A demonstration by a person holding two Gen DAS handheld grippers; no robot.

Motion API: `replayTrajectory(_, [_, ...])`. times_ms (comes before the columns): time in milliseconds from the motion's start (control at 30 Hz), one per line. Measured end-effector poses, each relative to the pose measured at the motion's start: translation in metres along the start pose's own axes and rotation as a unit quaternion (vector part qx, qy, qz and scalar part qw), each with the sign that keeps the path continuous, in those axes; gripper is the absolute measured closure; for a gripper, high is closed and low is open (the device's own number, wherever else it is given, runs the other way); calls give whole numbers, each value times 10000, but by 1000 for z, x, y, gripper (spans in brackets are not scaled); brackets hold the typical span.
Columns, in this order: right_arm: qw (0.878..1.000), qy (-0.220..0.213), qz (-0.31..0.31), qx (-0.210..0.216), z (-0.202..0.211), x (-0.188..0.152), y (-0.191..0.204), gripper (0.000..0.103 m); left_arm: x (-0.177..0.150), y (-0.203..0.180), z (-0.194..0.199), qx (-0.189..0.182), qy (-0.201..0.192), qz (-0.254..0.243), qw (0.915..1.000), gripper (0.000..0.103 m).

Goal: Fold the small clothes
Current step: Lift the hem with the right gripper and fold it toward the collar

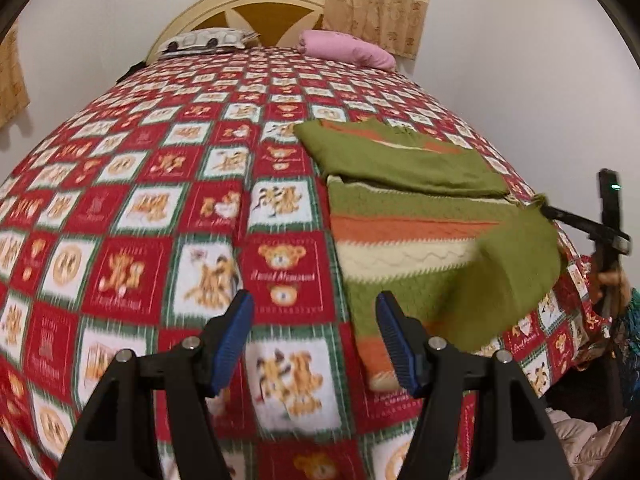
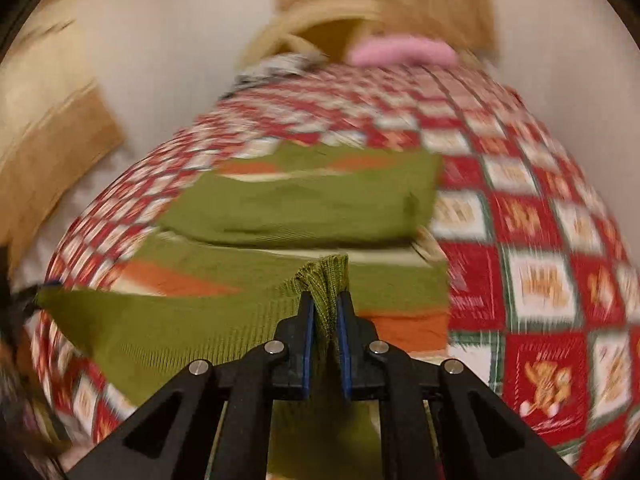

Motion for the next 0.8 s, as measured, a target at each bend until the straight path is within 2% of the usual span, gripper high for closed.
replayTrajectory(100, [9995, 240, -218, 53, -25, -5, -10, 93, 8, -2, -9, -232, 103, -183, 9995, 38])
replayTrajectory(233, [9993, 185, -301, 106, -28, -7, -9, 93, 20, -8, -25, -413, 239, -248, 9986, 38])
replayTrajectory(367, [9992, 213, -337, 97, -31, -3, -8, 92, 37, -25, -39, -850, 232, -330, 9956, 38])
replayTrajectory(467, [9992, 212, -327, 78, -30, -3, -8, 92, 44, -39, -59, -871, 340, -452, 9946, 38])
replayTrajectory(533, [9992, 213, -338, 75, -29, -5, -8, 92, 46, -43, -75, -871, 510, -360, 9942, 38])
replayTrajectory(600, [9992, 212, -339, 62, -30, -6, -8, 92, 44, -44, -85, -916, 576, -219, 9939, 45])
replayTrajectory(667, [9992, 216, -341, 62, -30, -6, -9, 92, 41, -46, -82, -753, 414, -189, 9961, 61])
replayTrajectory(800, [9991, 223, -340, 76, -31, -6, -9, 91, 35, -45, -69, -768, 189, -146, 9968, 65])
Point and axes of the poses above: each gripper's, at about its wrist camera, not at the fingertips, and z roughly against the way its jaws point, y to its left, x to its top, the point moved 1 cm from there along -z, roughly the way its jaws point, and after that the axes turned 12 degrees about y, right-handed, at the moved point
